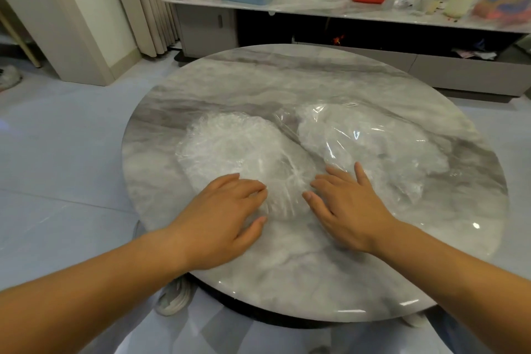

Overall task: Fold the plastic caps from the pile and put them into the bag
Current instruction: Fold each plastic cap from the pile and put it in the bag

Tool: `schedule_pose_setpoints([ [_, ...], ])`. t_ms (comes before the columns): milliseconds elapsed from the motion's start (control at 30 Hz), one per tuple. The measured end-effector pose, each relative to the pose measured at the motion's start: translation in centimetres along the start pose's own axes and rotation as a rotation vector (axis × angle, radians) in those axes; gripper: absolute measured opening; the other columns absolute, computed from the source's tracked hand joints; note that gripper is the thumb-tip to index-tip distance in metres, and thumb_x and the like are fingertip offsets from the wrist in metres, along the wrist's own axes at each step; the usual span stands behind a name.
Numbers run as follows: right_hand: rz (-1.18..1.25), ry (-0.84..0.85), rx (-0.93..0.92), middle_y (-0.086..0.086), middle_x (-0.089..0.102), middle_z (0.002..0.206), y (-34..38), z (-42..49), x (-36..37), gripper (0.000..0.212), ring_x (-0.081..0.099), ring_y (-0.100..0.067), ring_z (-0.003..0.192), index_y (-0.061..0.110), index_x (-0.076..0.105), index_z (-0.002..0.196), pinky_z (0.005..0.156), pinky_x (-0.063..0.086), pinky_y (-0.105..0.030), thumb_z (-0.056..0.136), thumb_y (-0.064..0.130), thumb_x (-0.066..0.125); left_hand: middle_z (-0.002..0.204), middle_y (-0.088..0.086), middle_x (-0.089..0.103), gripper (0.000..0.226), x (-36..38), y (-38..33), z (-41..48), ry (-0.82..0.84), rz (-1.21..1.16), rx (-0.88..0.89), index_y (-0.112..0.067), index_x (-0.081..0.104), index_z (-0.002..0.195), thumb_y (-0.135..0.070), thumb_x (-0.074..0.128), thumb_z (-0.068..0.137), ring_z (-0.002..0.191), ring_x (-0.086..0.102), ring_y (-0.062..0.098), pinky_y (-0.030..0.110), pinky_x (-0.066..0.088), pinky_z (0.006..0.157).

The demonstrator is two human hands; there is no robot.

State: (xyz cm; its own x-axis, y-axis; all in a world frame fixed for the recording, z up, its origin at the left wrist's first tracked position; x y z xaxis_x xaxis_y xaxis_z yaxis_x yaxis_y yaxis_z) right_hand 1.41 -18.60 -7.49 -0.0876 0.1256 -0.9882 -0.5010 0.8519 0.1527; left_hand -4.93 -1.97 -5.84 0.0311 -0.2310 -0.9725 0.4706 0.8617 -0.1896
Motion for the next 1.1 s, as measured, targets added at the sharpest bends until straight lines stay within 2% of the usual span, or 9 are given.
schedule_pose_setpoints([
  [133, -0.010, -0.017, -0.018, 0.010, 0.060, 0.133, -1.6, -1.7, 0.0, 0.077, 0.031, -0.018, 0.149, 0.025, 0.061, 0.127, 0.126, -0.002, -0.048, 0.091, 0.064, 0.005, 0.136, -0.006, 0.059, 0.049, 1.9, -1.7, -1.0, 0.095, -0.026, 0.091, -0.018, 0.063, 0.133, -0.047, 0.042, 0.098, 0.123, 0.055, 0.008, 0.032, 0.026, 0.119],
  [200, -0.012, -0.132, -0.115, 0.004, 0.063, 0.132, -1.0, -2.7, -1.0, 0.060, 0.046, -0.022, 0.139, 0.021, 0.065, 0.125, 0.124, 0.017, -0.052, 0.097, 0.058, 0.027, 0.136, -0.008, 0.059, 0.049, 2.4, -2.1, -1.2, 0.114, -0.046, 0.119, -0.019, 0.063, 0.133, -0.048, 0.043, 0.098, 0.123, 0.055, 0.008, 0.031, 0.027, 0.117],
  [267, 0.080, -0.230, -0.266, 0.001, 0.065, 0.124, 0.3, -4.1, -1.7, 0.041, 0.057, -0.022, 0.124, 0.019, 0.070, 0.113, 0.111, 0.038, -0.045, 0.096, 0.050, 0.048, 0.135, -0.009, 0.060, 0.047, 2.6, -2.4, -1.1, 0.119, -0.061, 0.152, -0.021, 0.063, 0.132, -0.049, 0.047, 0.097, 0.121, 0.056, 0.009, 0.029, 0.031, 0.114],
  [333, 0.247, -0.176, -0.363, 0.001, 0.064, 0.123, 1.3, -5.2, -1.0, 0.036, 0.058, -0.017, 0.117, 0.020, 0.071, 0.107, 0.101, 0.045, -0.033, 0.093, 0.051, 0.059, 0.130, -0.011, 0.063, 0.047, 2.8, -2.5, -0.9, 0.133, -0.068, 0.174, -0.023, 0.064, 0.130, -0.052, 0.051, 0.094, 0.116, 0.058, 0.009, 0.026, 0.037, 0.107],
  [433, 0.385, -0.049, -0.341, 0.009, 0.062, 0.124, 1.5, -6.2, 1.0, 0.038, 0.057, -0.008, 0.117, 0.026, 0.072, 0.103, 0.099, 0.047, -0.029, 0.086, 0.059, 0.066, 0.125, -0.012, 0.067, 0.052, 2.8, -1.9, -0.3, 0.122, -0.155, 0.128, -0.025, 0.068, 0.126, -0.057, 0.057, 0.087, 0.111, 0.060, 0.007, 0.022, 0.044, 0.096],
  [567, 0.452, -0.049, -0.233, 0.018, 0.061, 0.122, 1.1, -6.1, 1.8, 0.038, 0.053, -0.002, 0.118, 0.034, 0.073, 0.099, 0.103, 0.042, -0.034, 0.078, 0.065, 0.069, 0.123, -0.016, 0.067, 0.052, 2.6, -0.6, 0.5, 0.075, -0.298, 0.003, -0.027, 0.069, 0.125, -0.055, 0.073, 0.081, 0.112, 0.057, -0.001, 0.021, 0.047, 0.097],
  [833, 0.561, -0.060, -0.151, 0.023, 0.066, 0.106, 0.6, -5.2, 1.4, 0.026, 0.056, 0.000, 0.109, 0.034, 0.071, 0.089, 0.098, 0.042, -0.026, 0.089, 0.054, 0.055, 0.094, -0.019, 0.072, 0.016, 2.8, 0.6, 0.7, 0.006, -0.550, -0.147, -0.030, 0.078, 0.099, -0.038, 0.077, 0.086, 0.093, 0.066, 0.001, 0.023, 0.054, 0.083],
  [1000, 0.709, -0.088, -0.041, 0.020, 0.068, 0.089, -0.4, -4.9, 0.1, 0.014, 0.063, -0.004, 0.090, 0.030, 0.063, 0.090, 0.077, 0.047, -0.023, 0.100, 0.036, 0.054, 0.086, -0.012, 0.074, 0.012, 3.1, 1.0, 0.6, 0.061, -0.699, -0.277, -0.030, 0.073, 0.086, -0.039, 0.069, 0.092, 0.085, 0.070, 0.009, 0.036, 0.056, 0.083],
  [1100, 0.872, -0.055, 0.015, 0.011, 0.071, 0.086, -0.4, -4.5, 0.0, 0.009, 0.065, -0.008, 0.080, 0.030, 0.063, 0.096, 0.074, 0.051, -0.024, 0.095, 0.039, 0.064, 0.082, -0.005, 0.075, 0.018, 3.4, 1.3, 0.8, 0.090, -0.748, -0.361, -0.027, 0.070, 0.082, -0.042, 0.068, 0.092, 0.081, 0.072, 0.012, 0.044, 0.058, 0.084],
])
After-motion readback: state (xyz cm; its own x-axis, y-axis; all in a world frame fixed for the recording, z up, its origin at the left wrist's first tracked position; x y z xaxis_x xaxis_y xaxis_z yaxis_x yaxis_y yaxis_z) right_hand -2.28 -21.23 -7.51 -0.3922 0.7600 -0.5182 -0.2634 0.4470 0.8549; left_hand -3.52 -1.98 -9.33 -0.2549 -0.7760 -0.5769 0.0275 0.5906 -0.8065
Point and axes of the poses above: each hand's wrist, its own z-axis towards the middle knuckle, its own x-axis out of the palm, y = z × x, the point moved 9 cm from there along z, towards the middle knuckle
